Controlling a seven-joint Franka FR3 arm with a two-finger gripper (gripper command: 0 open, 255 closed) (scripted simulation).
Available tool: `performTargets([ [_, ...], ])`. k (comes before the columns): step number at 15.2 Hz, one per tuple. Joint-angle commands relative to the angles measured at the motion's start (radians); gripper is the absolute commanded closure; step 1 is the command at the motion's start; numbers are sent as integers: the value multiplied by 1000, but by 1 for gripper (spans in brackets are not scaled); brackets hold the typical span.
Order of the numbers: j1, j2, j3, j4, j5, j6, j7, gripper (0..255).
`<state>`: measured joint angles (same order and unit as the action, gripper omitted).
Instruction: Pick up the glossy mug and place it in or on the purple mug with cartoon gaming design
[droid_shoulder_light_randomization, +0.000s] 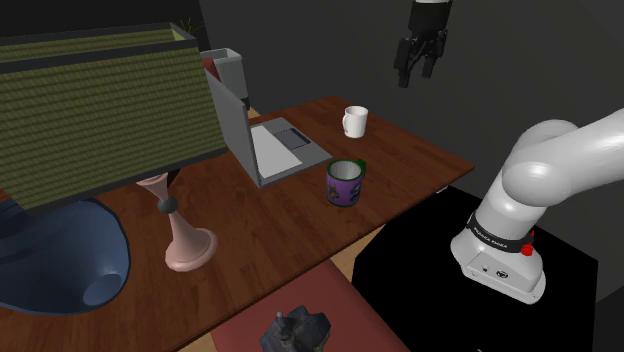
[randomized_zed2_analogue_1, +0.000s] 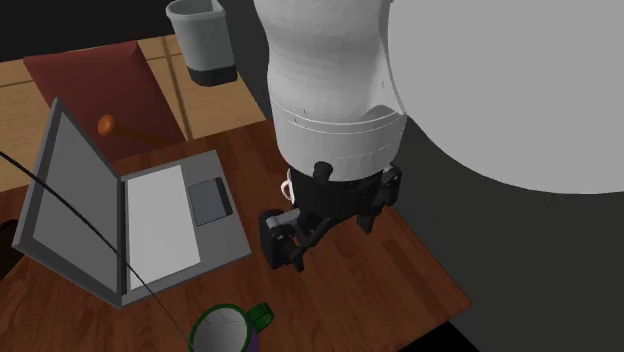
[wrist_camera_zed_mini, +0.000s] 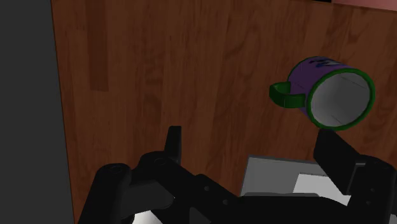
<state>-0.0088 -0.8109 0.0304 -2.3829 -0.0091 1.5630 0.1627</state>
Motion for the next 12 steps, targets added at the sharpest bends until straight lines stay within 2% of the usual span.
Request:
performTargets([
  [1,0,0,0,0,0,0,0,0],
  [12,-38,306,-151,16,-55,303,-173,0],
])
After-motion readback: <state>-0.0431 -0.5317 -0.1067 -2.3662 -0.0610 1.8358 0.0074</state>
